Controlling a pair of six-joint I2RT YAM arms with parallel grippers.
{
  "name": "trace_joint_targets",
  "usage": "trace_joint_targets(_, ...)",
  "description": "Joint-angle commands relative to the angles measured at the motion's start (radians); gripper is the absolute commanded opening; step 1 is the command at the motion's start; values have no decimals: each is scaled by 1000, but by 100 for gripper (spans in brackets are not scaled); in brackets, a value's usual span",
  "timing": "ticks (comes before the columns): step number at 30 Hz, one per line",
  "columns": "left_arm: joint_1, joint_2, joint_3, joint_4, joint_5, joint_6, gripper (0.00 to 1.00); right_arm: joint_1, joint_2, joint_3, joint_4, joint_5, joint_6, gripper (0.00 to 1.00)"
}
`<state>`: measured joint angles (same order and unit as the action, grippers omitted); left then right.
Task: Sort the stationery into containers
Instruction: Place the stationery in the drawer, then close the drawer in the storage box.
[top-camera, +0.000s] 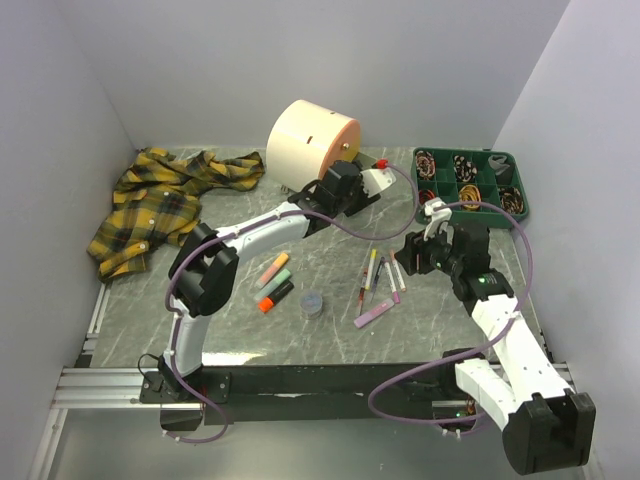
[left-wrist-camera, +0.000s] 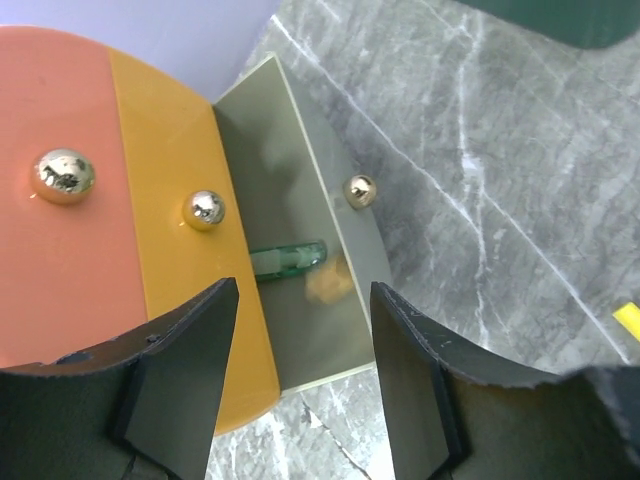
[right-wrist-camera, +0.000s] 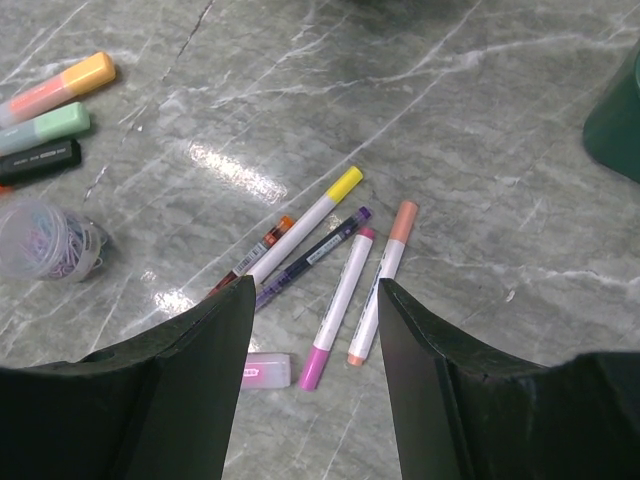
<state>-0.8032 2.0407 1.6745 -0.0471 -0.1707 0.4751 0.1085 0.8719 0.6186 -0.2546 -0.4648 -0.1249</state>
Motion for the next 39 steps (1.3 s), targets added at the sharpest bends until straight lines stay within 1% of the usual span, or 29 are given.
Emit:
trace_joint_targets(1,-4,-47,7,36,-45,2,62,-12,13,44,54,-12,19,60)
trace_joint_targets(4,-4,-60,5,41,-53,-1,62,-15,15,52,52,-9,31,60)
trace_joint_targets(6,-4,-80,33,21,-49,-23,63,-23,22,52,63,-3,65,60)
trace_joint_targets(11,7,-168,125,-19,-46,-68,66,-46,97,93,158,-64,299,60)
trace_joint_targets(13,47,-218,139,-10,-35,-96,68,-50,157,127,199,-75,387,60)
trace_joint_targets(14,67,-234,142,-8,-30,-134,67,-52,182,142,212,-75,413,60)
trace_joint_targets(16,142,-260,162,-16,-26,-186,66,-56,258,182,245,-71,485,57)
trace_joint_targets(17,172,-267,169,-19,-18,-237,63,-59,286,199,252,-66,505,55)
trace_joint_targets(18,235,-272,175,-19,-1,-256,62,-64,346,214,253,-63,524,49)
trace_joint_targets(19,266,-277,175,-7,2,-274,59,-64,378,251,283,-58,553,46)
trace_joint_targets(20,295,-274,175,-1,7,-298,51,-67,409,272,290,-54,565,43)
trace_joint_targets(21,350,-269,175,4,17,-309,38,-67,471,291,298,-52,574,34)
trace_joint_targets(22,378,-257,177,6,52,-319,11,-66,502,334,310,-54,591,29)
trace_joint_targets(23,403,-249,182,6,78,-338,1,-66,533,358,314,-54,599,24)
trace_joint_targets(24,454,-238,198,4,114,-348,1,-67,594,381,319,-58,605,17)
trace_joint_targets(25,478,-205,214,-5,163,-357,1,-66,623,426,327,-60,611,13)
trace_joint_targets(27,533,-169,246,6,195,-395,1,-66,711,470,334,-66,611,7)
trace_joint_targets(29,562,-113,260,22,252,-409,1,-66,765,530,341,-57,613,7)
trace_joint_targets(30,585,-94,263,39,267,-412,1,-66,813,549,342,-55,614,6)
trace_joint_targets(32,607,-39,277,39,289,-438,1,-63,860,608,342,-51,607,6)
trace_joint_targets(33,627,-22,281,71,301,-443,1,-64,901,628,338,-46,605,6)
trace_joint_targets(39,659,79,314,85,387,-455,1,-43,1041,773,311,-20,604,7)
